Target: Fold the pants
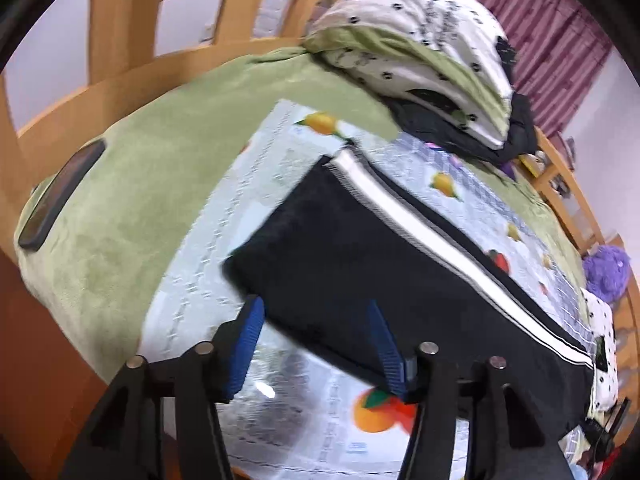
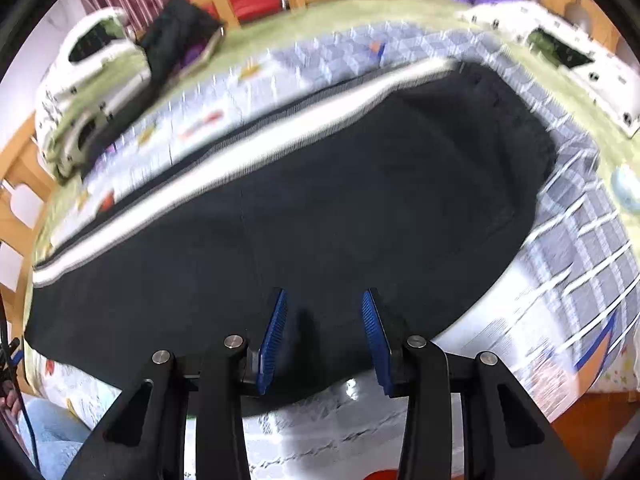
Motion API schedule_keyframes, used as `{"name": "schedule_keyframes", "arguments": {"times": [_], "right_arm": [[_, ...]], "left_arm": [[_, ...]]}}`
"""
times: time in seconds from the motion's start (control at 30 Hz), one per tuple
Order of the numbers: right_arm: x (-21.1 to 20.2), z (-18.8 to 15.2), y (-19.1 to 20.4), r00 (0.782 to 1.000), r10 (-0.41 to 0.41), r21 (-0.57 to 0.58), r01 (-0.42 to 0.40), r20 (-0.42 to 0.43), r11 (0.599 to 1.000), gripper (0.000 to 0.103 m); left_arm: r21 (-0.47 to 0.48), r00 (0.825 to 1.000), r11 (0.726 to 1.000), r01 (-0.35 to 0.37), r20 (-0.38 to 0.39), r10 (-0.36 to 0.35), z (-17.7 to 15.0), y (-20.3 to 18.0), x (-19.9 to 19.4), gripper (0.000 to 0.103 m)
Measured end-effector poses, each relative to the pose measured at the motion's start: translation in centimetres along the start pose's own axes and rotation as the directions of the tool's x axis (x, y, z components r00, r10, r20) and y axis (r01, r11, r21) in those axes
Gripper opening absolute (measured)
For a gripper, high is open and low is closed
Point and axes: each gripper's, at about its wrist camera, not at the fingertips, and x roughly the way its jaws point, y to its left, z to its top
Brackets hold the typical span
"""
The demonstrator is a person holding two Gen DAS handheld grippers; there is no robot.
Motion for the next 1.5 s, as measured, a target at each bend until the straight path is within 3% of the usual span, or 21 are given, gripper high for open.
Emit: {"name": "schedule_keyframes", "arguments": {"times": [0.17, 0.27, 0.33, 0.43, 0.5, 0.57, 0.6, 0.63, 0.7, 0.77, 0.8, 0.83, 0.9, 0.97, 1.0, 1.07, 1.17, 1.23, 1.33, 1.5], "right_arm": [[-1.8, 2.9, -3.6, 0.987, -0.086, 0.039, 0.082, 0.133, 0.996, 0.042], [-1.8, 3.8, -7.3, 0.982, -0.124, 0.159, 0.101, 0.145, 0.982, 0.042], [-1.4, 3.8, -9.7, 0.983, -0.113, 0.225, 0.078, 0.144, 0.971, 0.056], [0.5, 3.7, -12.0, 0.984, -0.135, 0.295, 0.095, 0.12, 0.951, 0.061], [2.5, 4.2, -13.0, 0.991, -0.079, 0.344, 0.037, 0.107, 0.938, 0.061], [4.2, 5.1, -13.6, 0.993, 0.003, 0.378, -0.049, 0.121, 0.925, 0.051], [4.5, 5.5, -13.7, 0.992, 0.028, 0.377, -0.074, 0.125, 0.923, 0.025], [4.8, 6.6, -13.1, 0.992, 0.036, 0.349, -0.075, 0.117, 0.934, 0.014], [3.1, 8.1, -12.0, 0.985, 0.001, 0.236, -0.042, 0.171, 0.971, 0.013], [0.7, 8.7, -12.7, 0.961, 0.089, 0.205, -0.145, 0.261, 0.968, 0.013], [0.2, 8.8, -13.0, 0.96, 0.099, 0.2, -0.155, 0.264, 0.968, 0.016], [0.5, 8.9, -13.4, 0.969, 0.069, 0.194, -0.116, 0.235, 0.974, 0.021], [3.0, 8.8, -13.8, 0.996, -0.005, 0.141, -0.008, 0.093, 0.99, 0.023], [4.8, 8.0, -14.0, 0.997, -0.057, 0.062, 0.06, -0.046, 0.996, 0.031], [4.1, 7.8, -13.8, 0.997, -0.079, 0.033, 0.08, -0.026, 0.996, 0.038], [1.8, 8.0, -13.6, 0.988, -0.15, -0.014, 0.15, 0.034, 0.989, 0.039], [-1.1, 9.6, -12.7, 0.977, -0.163, -0.038, 0.17, 0.14, 0.985, 0.05], [-1.4, 11.8, -11.1, 0.976, -0.108, -0.074, 0.124, 0.189, 0.99, 0.059], [0.7, 14.7, -7.1, 0.978, -0.016, -0.191, 0.056, 0.207, 0.98, 0.059], [6.7, 17.2, 1.4, 0.984, 0.139, -0.421, -0.081, 0.108, 0.904, 0.058]], "left_arm": [[0.058, 1.0, 0.998, -0.011, 0.001, 0.011, 0.6, -3.5, 0.3, 0.054], [0.062, 1.0, 0.998, -0.009, 0.02, 0.008, 0.7, -4.7, 0.3, 0.054], [0.063, 1.0, 0.998, -0.01, 0.025, 0.009, 0.6, -5.4, 0.5, 0.054], [0.061, 1.0, 0.998, -0.007, 0.012, 0.006, 0.5, -6.6, 1.7, 0.054], [0.072, 1.0, 0.997, -0.011, -0.006, 0.011, 0.5, -7.7, 2.5, 0.054], [0.088, 1.0, 0.996, -0.009, -0.014, 0.011, 0.6, -8.9, 3.1, 0.054], [0.092, 1.0, 0.996, -0.009, -0.015, 0.01, 0.6, -9.3, 3.2, 0.054], [0.1, 1.0, 0.995, -0.008, -0.013, 0.01, 0.7, -9.8, 3.2, 0.054], [0.116, 1.0, 0.993, -0.013, 0.0, 0.013, 0.8, -10.3, 2.9, 0.054], [0.124, 0.999, 0.992, -0.033, 0.021, 0.031, 0.8, -10.2, 2.6, 0.054], [0.125, 0.999, 0.991, -0.04, 0.027, 0.037, 0.7, -10.2, 2.5, 0.054], [0.124, 0.999, 0.991, -0.046, 0.027, 0.043, 0.6, -10.0, 2.6, 0.054], [0.116, 0.998, 0.992, -0.055, 0.013, 0.054, 0.6, -9.6, 3.1, 0.054], [0.102, 0.998, 0.993, -0.058, 0.0, 0.058, 0.5, -9.3, 3.5, 0.054], [0.099, 0.998, 0.994, -0.055, -0.003, 0.056, 0.5, -9.3, 3.6, 0.054], [0.102, 0.999, 0.993, -0.054, -0.002, 0.054, 0.5, -9.3, 3.7, 0.054], [0.127, 0.999, 0.991, -0.053, 0.013, 0.052, 0.6, -10.1, 4.0, 0.054], [0.141, 0.999, 0.989, -0.046, 0.018, 0.044, 0.8, -10.9, 4.4, 0.054], [0.155, 1.0, 0.988, -0.025, 0.015, 0.023, 1.3, -12.1, 5.0, 0.054], [0.186, 0.999, 0.982, -0.02, 0.034, 0.014, 1.9, -13.2, 5.0, 0.054]]}}
